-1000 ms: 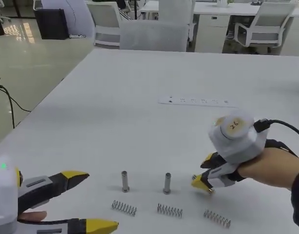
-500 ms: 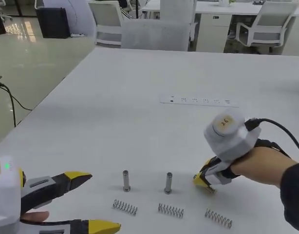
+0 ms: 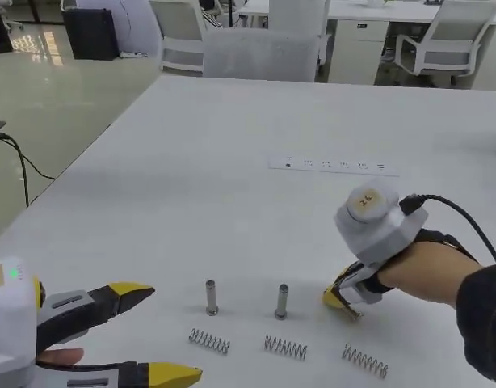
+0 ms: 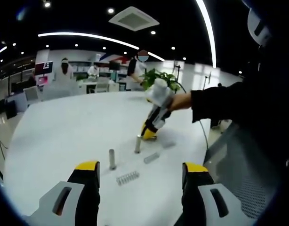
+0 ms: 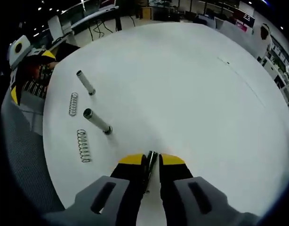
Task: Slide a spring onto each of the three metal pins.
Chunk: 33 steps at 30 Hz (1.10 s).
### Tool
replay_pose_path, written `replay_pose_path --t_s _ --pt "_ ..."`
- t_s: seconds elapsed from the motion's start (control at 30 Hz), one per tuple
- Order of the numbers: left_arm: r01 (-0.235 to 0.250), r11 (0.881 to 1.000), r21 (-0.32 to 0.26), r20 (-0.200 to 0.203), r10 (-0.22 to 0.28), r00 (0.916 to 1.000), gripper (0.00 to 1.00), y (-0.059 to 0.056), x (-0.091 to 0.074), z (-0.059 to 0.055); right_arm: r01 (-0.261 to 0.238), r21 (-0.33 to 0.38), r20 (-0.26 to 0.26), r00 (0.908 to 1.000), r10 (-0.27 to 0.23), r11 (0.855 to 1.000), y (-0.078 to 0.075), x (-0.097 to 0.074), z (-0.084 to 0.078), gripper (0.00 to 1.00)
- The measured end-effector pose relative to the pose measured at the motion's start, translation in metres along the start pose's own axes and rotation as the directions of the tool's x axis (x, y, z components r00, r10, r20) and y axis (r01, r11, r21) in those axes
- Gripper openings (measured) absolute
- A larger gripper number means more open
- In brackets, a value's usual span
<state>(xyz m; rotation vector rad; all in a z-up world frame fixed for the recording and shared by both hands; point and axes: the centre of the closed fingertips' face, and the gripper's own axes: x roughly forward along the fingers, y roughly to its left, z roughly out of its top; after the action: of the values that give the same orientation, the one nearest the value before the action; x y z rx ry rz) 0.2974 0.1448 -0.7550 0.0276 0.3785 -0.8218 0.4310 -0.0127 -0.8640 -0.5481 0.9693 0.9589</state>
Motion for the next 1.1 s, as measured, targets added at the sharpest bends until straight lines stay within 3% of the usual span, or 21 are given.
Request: replay_pose_path --t_s 0.5,0.63,1.1 --pt "0.000 1.000 0.000 0.001 0.000 1.0000 0.66 0.000 0.000 0.000 0.052 -0.016 -0.051 0.9973 -0.053 0.999 0.000 0.002 0.001 0.05" --pt "-0.002 1.000 0.000 0.003 0.002 1.0000 0.66 0.000 -0.001 0.001 0.048 0.013 -0.026 0.9985 -0.048 0.999 0.001 -0.001 0.001 0.05" --pt "0.007 1.000 0.003 0.003 -0.007 1.0000 0.65 -0.001 0.001 0.001 0.059 0.009 0.031 0.9978 -0.059 0.998 0.010 -0.034 0.003 0.05"
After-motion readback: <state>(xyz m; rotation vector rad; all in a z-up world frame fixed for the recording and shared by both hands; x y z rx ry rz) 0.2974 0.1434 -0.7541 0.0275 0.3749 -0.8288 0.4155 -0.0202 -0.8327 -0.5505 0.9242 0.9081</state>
